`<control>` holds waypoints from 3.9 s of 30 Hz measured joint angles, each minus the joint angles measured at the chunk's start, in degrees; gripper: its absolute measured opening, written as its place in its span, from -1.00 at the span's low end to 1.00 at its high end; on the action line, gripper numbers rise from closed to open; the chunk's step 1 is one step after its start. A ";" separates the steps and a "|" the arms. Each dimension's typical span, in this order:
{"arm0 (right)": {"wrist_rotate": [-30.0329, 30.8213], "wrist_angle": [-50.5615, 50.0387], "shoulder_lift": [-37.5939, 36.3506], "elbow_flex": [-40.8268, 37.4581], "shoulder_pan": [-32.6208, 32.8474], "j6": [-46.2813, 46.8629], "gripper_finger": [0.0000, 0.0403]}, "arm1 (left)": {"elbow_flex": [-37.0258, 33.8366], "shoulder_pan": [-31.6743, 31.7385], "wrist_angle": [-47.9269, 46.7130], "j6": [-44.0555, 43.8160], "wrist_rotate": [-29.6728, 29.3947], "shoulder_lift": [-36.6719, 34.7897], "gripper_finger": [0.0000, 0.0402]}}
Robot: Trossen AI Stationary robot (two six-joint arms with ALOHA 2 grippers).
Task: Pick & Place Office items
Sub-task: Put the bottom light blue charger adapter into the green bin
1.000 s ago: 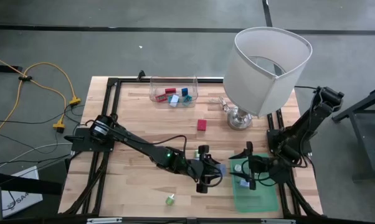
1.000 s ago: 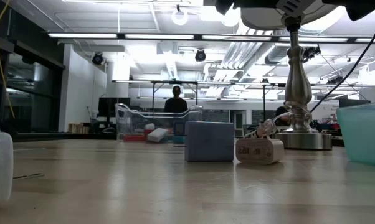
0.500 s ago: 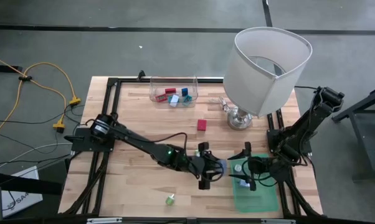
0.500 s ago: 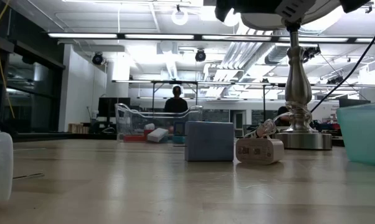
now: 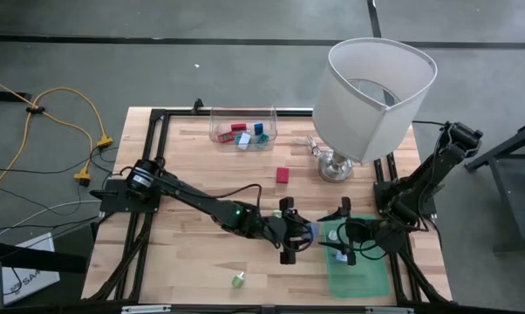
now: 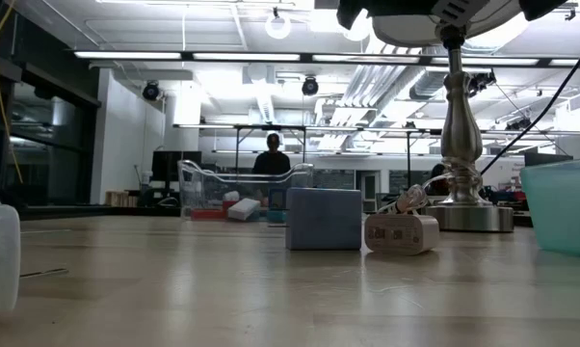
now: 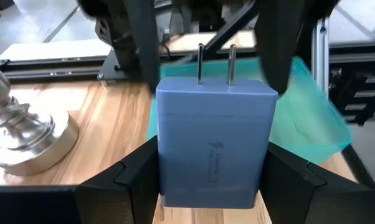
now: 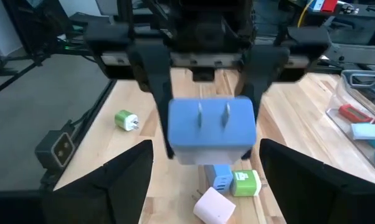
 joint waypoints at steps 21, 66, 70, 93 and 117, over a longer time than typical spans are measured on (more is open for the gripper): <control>-0.07 4.22 0.03 0.00 -0.56 -3.76 0.41 | 0.00 0.02 4.02 2.78 -0.10 -0.02 0.05; -4.97 6.89 0.03 0.00 -2.95 -7.16 0.01 | 0.00 0.02 4.11 1.49 -0.14 0.04 0.12; -4.92 6.87 0.03 0.00 -2.94 -7.23 0.02 | 0.00 0.02 4.04 2.37 -0.12 0.04 0.12; -6.71 6.85 0.03 0.00 -2.94 -7.24 0.00 | 0.00 -0.08 2.74 2.01 -0.05 0.04 0.49; 1.60 3.80 0.01 0.00 10.03 2.30 0.00 | 0.00 -3.27 2.21 0.79 -0.17 0.09 0.49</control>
